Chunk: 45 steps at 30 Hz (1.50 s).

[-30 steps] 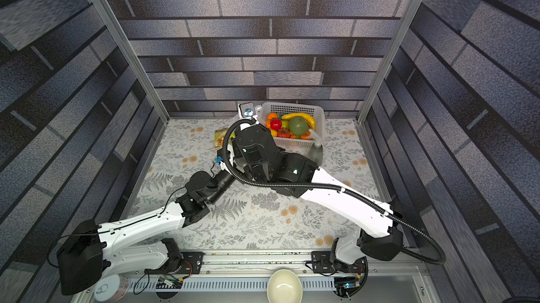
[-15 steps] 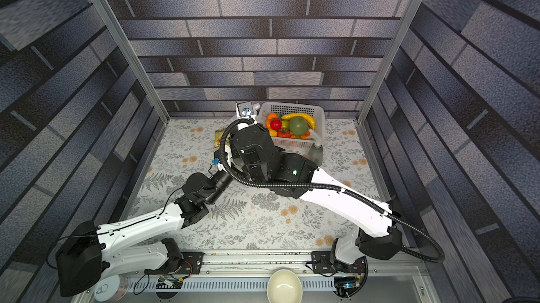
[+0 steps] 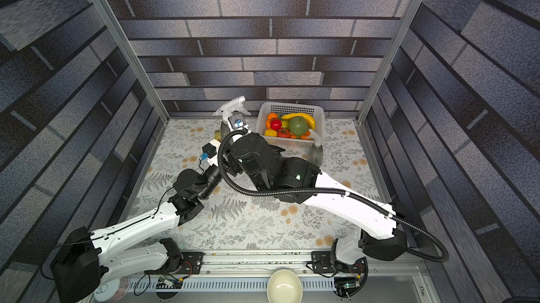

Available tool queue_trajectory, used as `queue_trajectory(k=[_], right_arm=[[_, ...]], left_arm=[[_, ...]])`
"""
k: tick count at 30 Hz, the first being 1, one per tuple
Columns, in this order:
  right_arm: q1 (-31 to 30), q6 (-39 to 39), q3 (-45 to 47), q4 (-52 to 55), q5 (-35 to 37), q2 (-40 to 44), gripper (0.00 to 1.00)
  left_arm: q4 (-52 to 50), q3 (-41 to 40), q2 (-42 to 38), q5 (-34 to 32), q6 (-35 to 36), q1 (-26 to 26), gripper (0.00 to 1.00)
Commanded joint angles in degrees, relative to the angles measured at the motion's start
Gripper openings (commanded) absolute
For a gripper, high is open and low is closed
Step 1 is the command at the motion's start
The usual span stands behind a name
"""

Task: Attach spray nozzles to spray bottles
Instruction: Screw the spray nozzle on the spray bottle.

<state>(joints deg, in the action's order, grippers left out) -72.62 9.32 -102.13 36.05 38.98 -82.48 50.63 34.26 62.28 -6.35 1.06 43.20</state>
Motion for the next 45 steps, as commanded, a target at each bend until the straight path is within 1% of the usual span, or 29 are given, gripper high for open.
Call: queue_trajectory(k=[1, 2, 3, 4, 6, 7, 8, 10, 13, 16, 23, 26, 29, 40, 42, 45], right_arm=[[0.3, -4.1, 5.0, 0.1, -7.4, 7.4, 0.58], [1.8, -4.1, 6.0, 0.1, -9.3, 8.9, 0.57], [4.3, -4.6, 7.7, -0.5, -14.7, 11.1, 0.59], [7.9, -5.1, 10.0, -2.1, -23.4, 13.6, 0.63], [15.4, -4.8, 13.5, -5.2, -37.9, 16.6, 0.71], [18.8, -5.0, 14.1, -6.2, -43.2, 17.2, 0.74], [21.1, -5.5, 14.0, -6.4, -46.5, 17.3, 0.76], [24.5, -7.2, 12.7, -6.8, -53.3, 16.9, 0.85], [27.5, -9.1, 7.9, -5.3, -59.4, 15.0, 0.92], [29.4, -10.0, 3.2, -4.0, -63.2, 12.2, 0.98], [29.5, -13.0, -7.7, 1.2, -67.7, 4.3, 0.98], [29.5, -12.6, -11.0, 2.4, -70.4, 1.6, 0.92], [29.5, -11.7, -12.6, 3.3, -72.9, -0.2, 0.82], [29.4, -8.7, -10.8, 1.8, -74.5, -1.8, 0.56], [29.4, -8.5, -10.1, 1.5, -74.3, -1.7, 0.53], [29.3, -8.4, -9.6, 1.5, -74.3, -1.7, 0.52]], left_arm=[[0.0, -0.9, -2.6, 4.3, -2.4, -1.0, 0.71], [-0.9, -0.9, -3.2, 5.5, -2.7, -1.2, 0.71], [-2.4, -1.0, -3.9, 6.8, -3.3, -1.5, 0.71], [-3.6, -1.2, -4.6, 8.6, -3.8, -1.7, 0.71], [-5.1, -1.5, -6.0, 11.7, -4.9, -2.0, 0.71], [-6.5, -1.6, -6.8, 13.2, -5.4, -2.0, 0.71], [-7.5, -1.7, -7.4, 14.4, -5.7, -2.1, 0.71], [-9.3, -2.2, -9.1, 16.9, -7.0, -2.0, 0.7], [-12.1, -2.5, -11.7, 19.1, -8.2, -1.6, 0.71], [-14.5, -2.3, -13.3, 20.2, -8.4, -0.8, 0.7], [-16.3, -1.4, -13.9, 21.6, -8.5, 1.1, 0.7], [-15.8, -1.0, -13.3, 21.9, -8.8, 1.6, 0.71], [-15.1, -1.0, -12.6, 21.8, -8.9, 1.7, 0.71], [-14.0, -0.6, -11.4, 21.6, -8.7, 1.6, 0.7], [-13.5, -0.6, -11.2, 21.3, -8.7, 1.5, 0.71], [-13.2, -0.4, -10.8, 21.2, -8.7, 1.6, 0.7]])
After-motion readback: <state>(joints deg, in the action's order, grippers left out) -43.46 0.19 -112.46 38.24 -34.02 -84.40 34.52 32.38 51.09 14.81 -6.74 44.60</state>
